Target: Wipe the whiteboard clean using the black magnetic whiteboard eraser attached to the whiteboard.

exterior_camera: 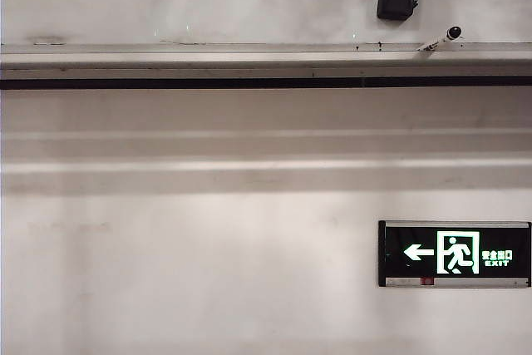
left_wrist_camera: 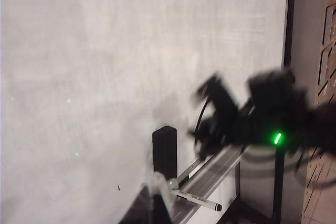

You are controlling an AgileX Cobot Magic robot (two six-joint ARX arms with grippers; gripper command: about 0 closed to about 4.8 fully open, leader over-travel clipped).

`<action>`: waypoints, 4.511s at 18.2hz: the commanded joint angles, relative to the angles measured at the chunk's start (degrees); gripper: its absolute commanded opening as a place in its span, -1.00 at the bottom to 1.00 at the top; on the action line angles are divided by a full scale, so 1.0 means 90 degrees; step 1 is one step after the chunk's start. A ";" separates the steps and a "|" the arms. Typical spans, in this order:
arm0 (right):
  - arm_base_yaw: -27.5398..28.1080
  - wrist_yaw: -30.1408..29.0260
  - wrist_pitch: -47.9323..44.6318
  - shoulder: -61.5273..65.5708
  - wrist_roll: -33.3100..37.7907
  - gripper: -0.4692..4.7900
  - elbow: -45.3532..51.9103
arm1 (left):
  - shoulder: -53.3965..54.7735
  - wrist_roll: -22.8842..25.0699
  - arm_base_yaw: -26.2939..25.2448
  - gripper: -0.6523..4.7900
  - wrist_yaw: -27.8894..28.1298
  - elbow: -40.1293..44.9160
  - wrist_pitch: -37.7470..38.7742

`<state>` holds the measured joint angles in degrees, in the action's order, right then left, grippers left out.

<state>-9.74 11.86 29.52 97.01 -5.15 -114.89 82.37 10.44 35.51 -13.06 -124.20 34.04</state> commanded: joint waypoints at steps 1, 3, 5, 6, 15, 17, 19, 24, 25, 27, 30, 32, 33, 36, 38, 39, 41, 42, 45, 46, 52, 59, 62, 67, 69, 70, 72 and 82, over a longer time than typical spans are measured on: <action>-0.0024 -0.0148 -0.1129 -0.0546 0.0085 -0.02 0.1127 | -0.0029 -0.0044 0.0005 -0.78 -0.0129 -0.0012 -0.0100; -0.0027 -0.0461 -0.2067 -0.1095 0.0170 -0.02 0.2319 | -0.0029 -0.0044 0.0005 -0.78 -0.0129 -0.0012 -0.0100; -0.0027 -0.0862 -0.3730 -0.1508 0.0277 0.01 0.3538 | -0.0029 -0.0044 0.0005 -0.78 -0.0129 -0.0012 -0.0080; -0.0024 -0.0950 -0.4439 -0.1542 0.0274 0.15 0.3956 | -0.0029 -0.0044 0.0005 -0.78 -0.0129 -0.0012 -0.0078; -0.0029 -0.0976 -0.7174 -0.0398 0.0743 1.00 0.4551 | -0.0029 -0.0063 0.0015 -0.78 -0.0151 -0.0012 -0.0034; -0.0029 -0.0884 -0.7332 -0.0277 0.0743 1.00 0.4551 | -0.0029 -0.0117 0.0056 -0.78 -0.0151 -0.0012 -0.0032; -0.0029 -0.0763 -0.7538 -0.0165 0.0743 1.00 0.4510 | -0.0029 -0.0114 0.0124 -0.78 -0.0148 -0.0012 -0.0036; -0.0029 -0.0760 -0.7431 0.0238 0.0741 1.00 0.3973 | -0.0029 -0.0114 0.0211 -0.78 -0.0151 -0.0012 -0.0032; -0.0029 -0.0763 -0.7346 0.0306 0.0741 1.00 0.3864 | -0.0029 -0.0114 0.0211 -0.78 -0.0146 -0.0012 -0.0029; -0.0029 -0.0763 -0.7288 0.0406 0.0741 0.97 0.3779 | -0.0029 -0.0114 0.0211 -0.78 -0.0148 -0.0012 -0.0027; -0.0029 -0.0760 -0.7257 0.0554 0.0741 0.62 0.3691 | -0.0029 -0.0117 0.0211 -0.78 -0.0148 -0.0012 -0.0019; -0.0051 -0.0760 -0.7184 0.0614 0.0738 0.07 0.3684 | -0.0029 -0.0117 0.0211 -0.78 -0.0148 -0.0012 0.0002; -0.0051 -0.0753 -0.7138 0.0617 0.0738 -0.08 0.3682 | -0.0029 -0.0117 0.0211 -0.78 -0.0148 -0.0012 0.0015; -0.0049 -0.0051 -0.7070 0.0612 0.0738 -0.15 0.3679 | -0.0029 -0.0114 0.0211 -0.78 -0.0148 -0.0012 0.0041; 0.0061 0.0544 -0.6975 0.0527 0.0712 -0.15 0.3674 | -0.0029 -0.0117 0.0211 -0.78 -0.0148 -0.0012 0.0041; 0.0097 0.0784 -0.6972 0.0517 0.0704 -0.15 0.3665 | -0.0029 -0.0114 0.0211 -0.78 -0.0148 -0.0012 0.0041; 0.0262 0.1030 -0.6975 0.0476 0.0707 -0.15 0.3643 | -0.0029 -0.0114 0.0211 -0.78 -0.0151 -0.0012 0.0039; 0.0408 0.1027 -0.6977 0.0442 0.0709 -0.15 0.3640 | -0.0029 -0.0114 0.0211 -0.78 -0.0148 -0.0012 0.0039; 0.0707 0.0964 -0.7004 0.0374 0.0719 -0.15 0.3638 | -0.0029 -0.0114 0.0211 -0.78 -0.0148 -0.0012 0.0041; 0.0707 0.0826 -0.7043 0.0374 0.0716 -0.15 0.3638 | -0.0029 -0.0114 0.0211 -0.78 -0.0148 -0.0012 0.0044; -0.0005 -0.0563 -0.7164 0.0379 0.0704 -0.16 0.3611 | -0.0029 -0.0117 0.0211 -0.78 -0.0151 -0.0012 0.0075; -0.1314 -0.0325 -0.7128 0.0503 -0.0483 -0.16 0.3235 | -0.0032 -0.0117 0.0211 -0.78 -0.0180 -0.0012 0.0117; -0.1416 -0.0255 -0.7157 0.0731 -0.0551 -0.15 0.3104 | -0.0032 -0.0165 0.0211 -0.78 -0.0316 -0.0012 0.0141; -0.1406 -0.0284 -0.6824 0.1207 -0.0602 0.62 0.2467 | -0.0029 -0.0163 0.0211 -0.78 -0.0316 -0.0012 0.0160; -0.1433 -0.0257 -0.6773 0.1158 -0.0605 0.82 0.2448 | -0.0029 -0.0163 0.0211 -0.78 -0.0316 -0.0012 0.0165; -0.1435 -0.0211 -0.6756 0.1120 -0.0617 0.82 0.2448 | -0.0032 -0.0163 0.0211 -0.78 -0.0316 -0.0012 0.0165; -0.1443 0.0034 -0.6754 0.1078 -0.0636 0.76 0.2446 | -0.0032 -0.0165 0.0211 -0.78 -0.0318 -0.0012 0.0185; -0.1372 0.1695 -0.6397 0.0984 -0.1297 -0.16 0.2446 | -0.0032 -0.0163 0.0211 -0.78 -0.0318 -0.0012 0.0214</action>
<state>-23.55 21.10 -28.27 106.50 -14.90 -92.73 82.32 9.17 37.34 -15.64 -124.20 36.29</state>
